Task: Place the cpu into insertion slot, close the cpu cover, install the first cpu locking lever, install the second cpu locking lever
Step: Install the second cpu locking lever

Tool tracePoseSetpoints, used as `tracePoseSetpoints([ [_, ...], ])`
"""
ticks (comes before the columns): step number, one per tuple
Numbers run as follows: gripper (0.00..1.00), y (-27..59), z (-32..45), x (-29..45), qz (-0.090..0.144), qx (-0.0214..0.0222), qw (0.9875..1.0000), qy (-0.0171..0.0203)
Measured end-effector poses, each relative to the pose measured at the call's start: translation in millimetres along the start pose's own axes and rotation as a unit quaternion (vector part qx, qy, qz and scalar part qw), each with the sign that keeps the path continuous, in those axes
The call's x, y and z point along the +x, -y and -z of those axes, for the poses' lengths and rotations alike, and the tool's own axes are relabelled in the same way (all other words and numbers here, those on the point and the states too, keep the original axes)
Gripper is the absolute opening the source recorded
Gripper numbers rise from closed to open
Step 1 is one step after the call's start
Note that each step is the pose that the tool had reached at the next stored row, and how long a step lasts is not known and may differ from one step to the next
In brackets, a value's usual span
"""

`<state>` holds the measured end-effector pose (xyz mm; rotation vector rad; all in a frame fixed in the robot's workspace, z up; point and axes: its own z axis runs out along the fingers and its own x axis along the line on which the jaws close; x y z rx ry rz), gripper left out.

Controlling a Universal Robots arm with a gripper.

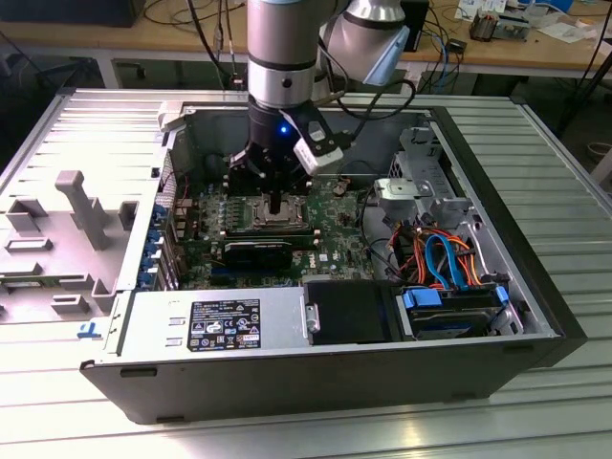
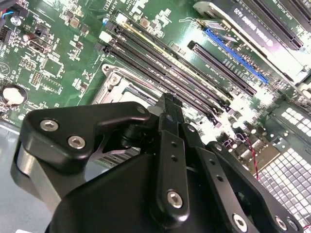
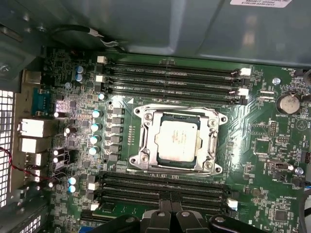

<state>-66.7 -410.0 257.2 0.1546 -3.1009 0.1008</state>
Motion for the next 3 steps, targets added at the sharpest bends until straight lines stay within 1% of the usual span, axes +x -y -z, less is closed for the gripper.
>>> tracePoseSetpoints([
  [3, 0.11, 0.0, 0.1, 0.0, 0.000, 0.0000, 1.0000, 0.0000],
])
